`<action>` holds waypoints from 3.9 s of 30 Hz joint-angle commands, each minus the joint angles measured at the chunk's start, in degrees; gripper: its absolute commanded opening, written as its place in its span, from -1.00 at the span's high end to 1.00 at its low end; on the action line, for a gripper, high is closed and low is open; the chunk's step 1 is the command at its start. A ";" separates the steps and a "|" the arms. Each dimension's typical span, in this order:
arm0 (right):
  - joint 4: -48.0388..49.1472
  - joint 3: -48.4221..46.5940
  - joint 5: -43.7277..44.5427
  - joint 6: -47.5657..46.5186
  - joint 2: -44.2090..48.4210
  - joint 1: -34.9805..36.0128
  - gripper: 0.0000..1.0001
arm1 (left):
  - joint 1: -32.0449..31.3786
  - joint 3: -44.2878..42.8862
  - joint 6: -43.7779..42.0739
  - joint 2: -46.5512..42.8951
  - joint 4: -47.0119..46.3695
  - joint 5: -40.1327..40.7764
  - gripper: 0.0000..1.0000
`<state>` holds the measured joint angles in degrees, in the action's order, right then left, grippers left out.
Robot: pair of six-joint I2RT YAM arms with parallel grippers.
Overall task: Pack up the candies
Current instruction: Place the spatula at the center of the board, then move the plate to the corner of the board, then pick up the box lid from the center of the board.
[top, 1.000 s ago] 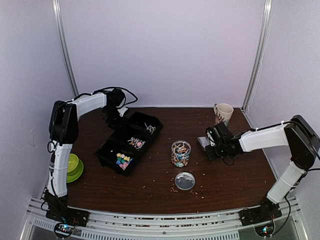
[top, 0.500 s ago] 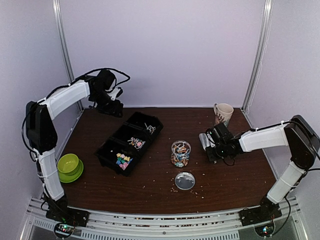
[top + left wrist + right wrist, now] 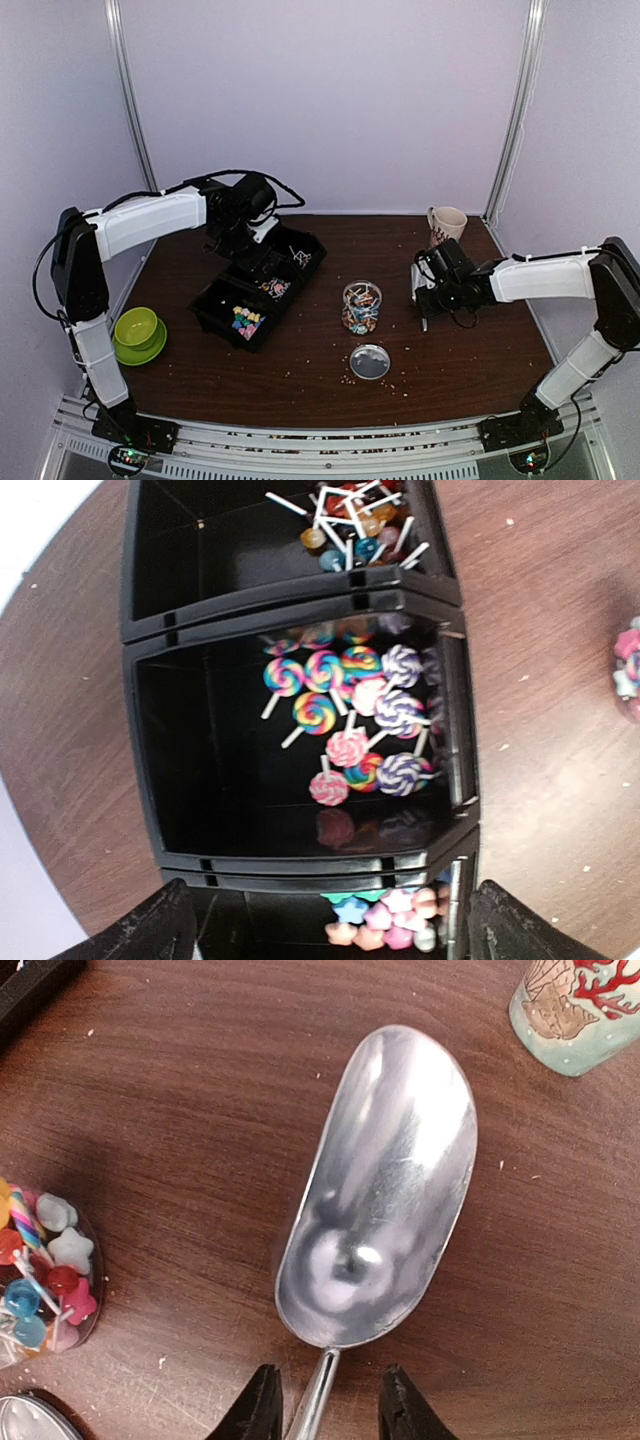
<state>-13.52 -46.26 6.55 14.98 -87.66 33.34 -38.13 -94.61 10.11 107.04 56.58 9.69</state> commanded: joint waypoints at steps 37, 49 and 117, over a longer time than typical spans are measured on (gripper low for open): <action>-8.30 0.63 3.33 -2.42 27.11 1.13 -0.99 | -8.88 -5.26 -4.04 17.08 0.03 16.31 -0.94; -7.93 1.52 0.29 -2.68 27.22 1.18 -0.99 | -3.44 -5.95 -5.86 16.71 -0.40 23.93 -0.92; -12.26 -6.34 25.70 -24.03 -10.84 47.69 -0.32 | 0.16 27.28 -1.85 -25.40 -11.40 9.53 -0.96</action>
<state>-24.12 -50.78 31.94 -8.88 -96.60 80.68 -37.63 -67.92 8.49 82.35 47.37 19.42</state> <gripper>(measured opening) 0.671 0.978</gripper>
